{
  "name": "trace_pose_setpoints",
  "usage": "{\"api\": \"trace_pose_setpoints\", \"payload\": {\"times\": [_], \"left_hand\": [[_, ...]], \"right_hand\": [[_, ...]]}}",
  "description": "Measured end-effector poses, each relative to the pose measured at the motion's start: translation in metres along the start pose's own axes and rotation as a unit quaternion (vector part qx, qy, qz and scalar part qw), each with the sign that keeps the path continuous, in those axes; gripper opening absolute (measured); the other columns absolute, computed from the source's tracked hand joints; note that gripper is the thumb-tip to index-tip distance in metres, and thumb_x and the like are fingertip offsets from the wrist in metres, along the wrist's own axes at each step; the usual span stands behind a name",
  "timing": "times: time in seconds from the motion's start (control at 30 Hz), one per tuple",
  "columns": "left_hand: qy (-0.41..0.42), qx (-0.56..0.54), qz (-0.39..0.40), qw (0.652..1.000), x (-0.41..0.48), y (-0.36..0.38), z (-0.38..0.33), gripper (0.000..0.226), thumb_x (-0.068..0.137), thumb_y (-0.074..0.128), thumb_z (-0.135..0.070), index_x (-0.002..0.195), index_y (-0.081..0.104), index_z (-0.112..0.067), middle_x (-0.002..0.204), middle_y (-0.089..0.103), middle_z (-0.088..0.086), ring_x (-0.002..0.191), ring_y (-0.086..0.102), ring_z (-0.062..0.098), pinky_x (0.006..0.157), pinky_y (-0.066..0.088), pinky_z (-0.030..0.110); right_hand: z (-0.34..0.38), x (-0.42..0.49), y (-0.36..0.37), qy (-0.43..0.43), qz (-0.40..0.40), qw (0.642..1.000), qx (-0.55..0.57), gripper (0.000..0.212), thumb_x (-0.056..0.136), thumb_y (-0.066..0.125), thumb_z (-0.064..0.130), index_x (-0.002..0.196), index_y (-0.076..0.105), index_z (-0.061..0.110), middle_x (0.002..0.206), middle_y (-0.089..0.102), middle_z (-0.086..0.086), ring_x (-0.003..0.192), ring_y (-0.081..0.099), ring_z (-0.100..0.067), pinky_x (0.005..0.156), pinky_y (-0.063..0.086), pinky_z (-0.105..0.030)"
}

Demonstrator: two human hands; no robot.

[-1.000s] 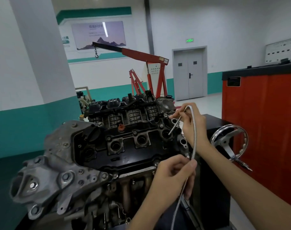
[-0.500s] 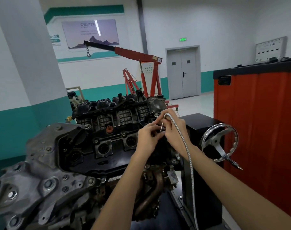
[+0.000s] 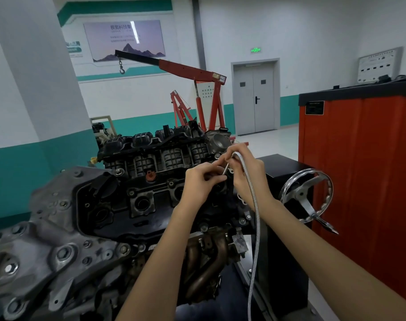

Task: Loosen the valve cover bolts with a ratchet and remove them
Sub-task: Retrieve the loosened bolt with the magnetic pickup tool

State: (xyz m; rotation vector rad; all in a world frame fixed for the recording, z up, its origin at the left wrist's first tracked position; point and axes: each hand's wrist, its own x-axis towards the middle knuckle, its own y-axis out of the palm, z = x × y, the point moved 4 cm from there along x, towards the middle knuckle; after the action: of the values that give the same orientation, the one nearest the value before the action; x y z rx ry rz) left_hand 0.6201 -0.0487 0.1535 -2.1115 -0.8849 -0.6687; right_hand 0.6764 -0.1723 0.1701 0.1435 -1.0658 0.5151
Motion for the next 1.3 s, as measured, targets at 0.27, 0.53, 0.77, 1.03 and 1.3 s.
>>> {"api": "trace_pose_setpoints", "payload": {"times": [0.27, 0.53, 0.77, 1.03, 1.3], "left_hand": [[-0.047, 0.03, -0.048, 0.997, -0.018, -0.013, 0.029, 0.014, 0.077, 0.076, 0.002, 0.085, 0.075, -0.009, 0.088, 0.069, 0.001, 0.077, 0.061, 0.012, 0.072, 0.048, 0.017], [-0.005, 0.154, -0.043, 0.987, -0.008, 0.021, 0.024, 0.033, 0.083, 0.076, -0.024, 0.111, 0.065, -0.011, 0.104, 0.058, 0.0, 0.097, 0.055, 0.018, 0.087, 0.045, 0.032], [-0.004, 0.085, -0.037, 0.996, 0.001, 0.022, 0.017, 0.015, 0.103, 0.046, -0.024, 0.094, 0.046, -0.012, 0.076, 0.052, -0.003, 0.07, 0.049, 0.013, 0.061, 0.039, 0.029], [-0.096, -0.026, -0.063, 0.993, -0.009, -0.016, 0.027, 0.036, 0.103, 0.045, -0.034, 0.071, 0.037, -0.02, 0.057, 0.037, -0.005, 0.051, 0.032, 0.012, 0.049, 0.029, 0.031], [-0.131, -0.029, -0.065, 0.989, -0.031, -0.027, 0.027, 0.043, 0.103, 0.045, -0.033, 0.067, 0.035, -0.011, 0.062, 0.037, 0.012, 0.057, 0.032, 0.022, 0.057, 0.028, 0.038]], "right_hand": [[0.006, 0.007, -0.007, 0.008, -0.052, 0.998, 0.042, 0.026, 0.096, 0.044, -0.007, 0.093, 0.05, 0.018, 0.086, 0.069, -0.012, 0.084, 0.072, -0.011, 0.086, 0.057, -0.029], [0.03, 0.014, -0.024, 0.001, -0.085, 0.992, 0.097, 0.025, 0.098, 0.042, -0.001, 0.096, 0.049, 0.023, 0.086, 0.071, -0.005, 0.088, 0.072, -0.016, 0.086, 0.057, -0.031], [0.055, 0.015, -0.046, -0.037, -0.112, 0.987, 0.105, 0.02, 0.097, 0.039, -0.009, 0.097, 0.042, 0.011, 0.078, 0.065, 0.0, 0.076, 0.07, -0.016, 0.079, 0.057, -0.027], [0.057, 0.015, -0.05, -0.056, -0.151, 0.981, 0.108, 0.034, 0.095, 0.036, -0.011, 0.092, 0.04, 0.023, 0.076, 0.061, 0.003, 0.069, 0.065, -0.019, 0.074, 0.057, -0.029], [0.006, -0.009, -0.025, 0.036, -0.133, 0.99, 0.043, 0.038, 0.095, 0.035, -0.012, 0.087, 0.039, 0.025, 0.076, 0.061, -0.01, 0.07, 0.065, -0.023, 0.076, 0.057, -0.035]]}}
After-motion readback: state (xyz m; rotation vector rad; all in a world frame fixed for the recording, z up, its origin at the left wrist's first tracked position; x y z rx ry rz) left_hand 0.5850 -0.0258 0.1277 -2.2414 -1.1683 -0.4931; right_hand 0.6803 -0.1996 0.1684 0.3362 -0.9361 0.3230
